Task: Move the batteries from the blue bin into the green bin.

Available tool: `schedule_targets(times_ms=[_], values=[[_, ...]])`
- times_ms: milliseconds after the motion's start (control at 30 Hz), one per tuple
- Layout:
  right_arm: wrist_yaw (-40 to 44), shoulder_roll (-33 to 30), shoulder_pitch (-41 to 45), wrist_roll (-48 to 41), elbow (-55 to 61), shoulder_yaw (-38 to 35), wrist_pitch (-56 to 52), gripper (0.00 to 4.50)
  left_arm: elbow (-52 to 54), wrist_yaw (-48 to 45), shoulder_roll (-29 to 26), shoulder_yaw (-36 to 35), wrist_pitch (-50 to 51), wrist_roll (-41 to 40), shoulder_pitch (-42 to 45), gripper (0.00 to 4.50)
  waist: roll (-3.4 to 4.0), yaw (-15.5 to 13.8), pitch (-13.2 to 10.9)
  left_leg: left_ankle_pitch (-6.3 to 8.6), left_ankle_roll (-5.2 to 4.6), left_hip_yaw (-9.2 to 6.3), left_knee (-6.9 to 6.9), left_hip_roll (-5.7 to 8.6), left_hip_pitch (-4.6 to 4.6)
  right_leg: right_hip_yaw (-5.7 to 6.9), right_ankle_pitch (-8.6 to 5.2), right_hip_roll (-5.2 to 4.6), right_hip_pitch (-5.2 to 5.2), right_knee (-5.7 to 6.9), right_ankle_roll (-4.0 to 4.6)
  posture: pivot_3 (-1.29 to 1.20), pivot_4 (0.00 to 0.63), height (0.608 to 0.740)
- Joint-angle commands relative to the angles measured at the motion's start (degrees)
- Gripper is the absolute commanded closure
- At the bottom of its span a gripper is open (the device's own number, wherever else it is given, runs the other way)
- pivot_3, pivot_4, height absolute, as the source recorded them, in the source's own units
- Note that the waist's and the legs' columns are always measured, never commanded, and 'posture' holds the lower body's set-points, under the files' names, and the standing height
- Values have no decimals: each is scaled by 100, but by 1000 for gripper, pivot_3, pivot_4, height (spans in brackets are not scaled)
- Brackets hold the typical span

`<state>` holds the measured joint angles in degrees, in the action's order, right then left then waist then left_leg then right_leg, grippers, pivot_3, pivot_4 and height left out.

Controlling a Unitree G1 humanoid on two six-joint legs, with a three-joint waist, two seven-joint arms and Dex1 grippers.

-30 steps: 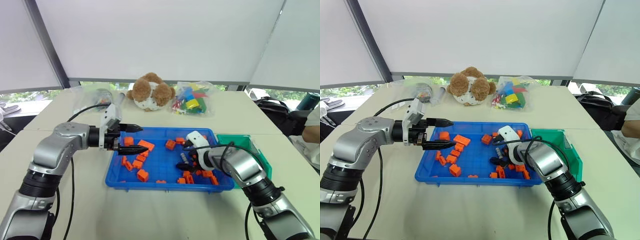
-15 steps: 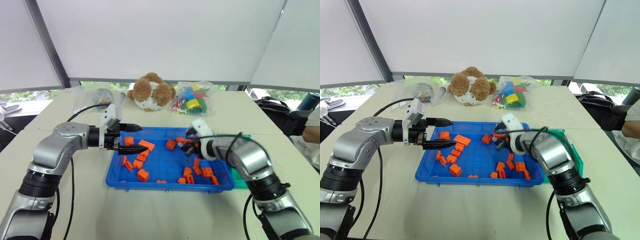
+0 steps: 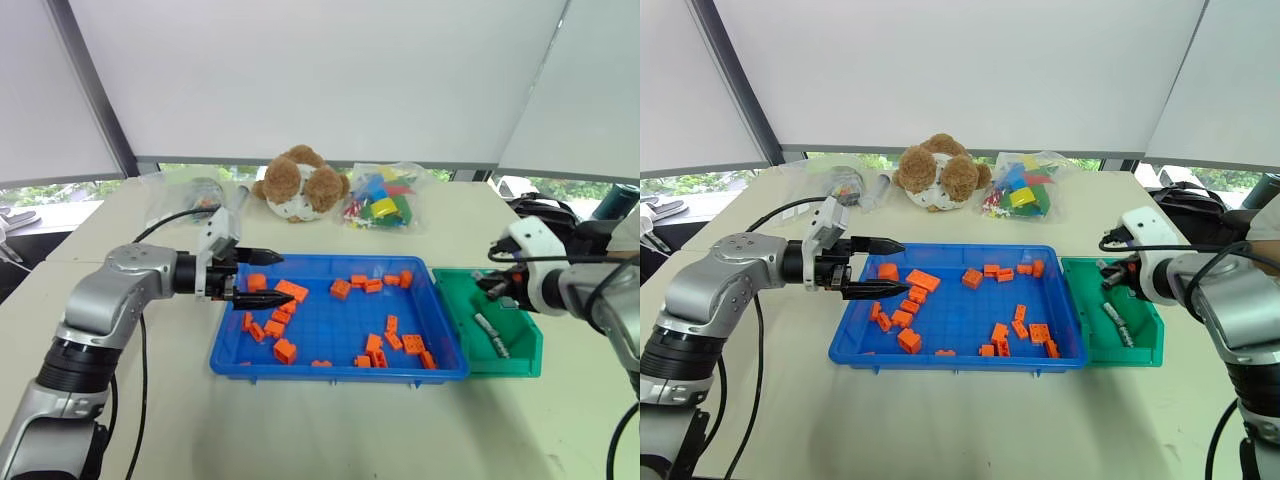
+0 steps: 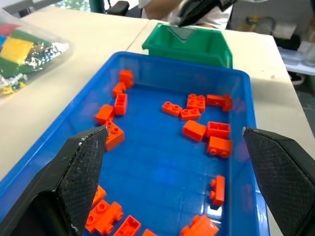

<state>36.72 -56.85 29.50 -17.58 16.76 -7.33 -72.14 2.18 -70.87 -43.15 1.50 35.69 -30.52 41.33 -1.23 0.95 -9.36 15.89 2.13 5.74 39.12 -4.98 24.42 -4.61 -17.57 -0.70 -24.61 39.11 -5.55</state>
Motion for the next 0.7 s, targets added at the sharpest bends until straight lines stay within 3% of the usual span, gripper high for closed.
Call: schedule_targets(times_ms=[33, 200, 500, 700], values=[[30, -54, -155, -135, 321, -330, 88, 2634, 38, -85, -99, -51, -10, -21, 112, 0, 0, -4, 0, 0, 0, 0, 1, 0, 0, 0, 0, 0, 0, 0, 0, 0, 150, 733], [191, -156, -83, -381, 503, -411, 164, 45, 5, -165, -150, -32, 24, -14, 122, 0, 0, -18, 0, 0, 0, 2, 3, 0, 1, -2, 0, -1, 0, 0, -1, 0, 150, 733], [996, -111, 119, -1384, 1415, -570, 662, 45, 107, -214, -226, -134, 127, -96, 51, 0, 0, -19, 0, 0, 0, -2, 2, 0, 1, 0, 0, 0, 1, 0, -1, 0, 150, 733], [1101, -156, 246, -1716, 1552, -525, 765, 45, 255, -238, -343, -227, 256, -227, -57, 0, 0, -29, 0, 0, 0, -2, 5, 1, 1, 0, 0, -3, 3, -1, -1, 0, 150, 733]])
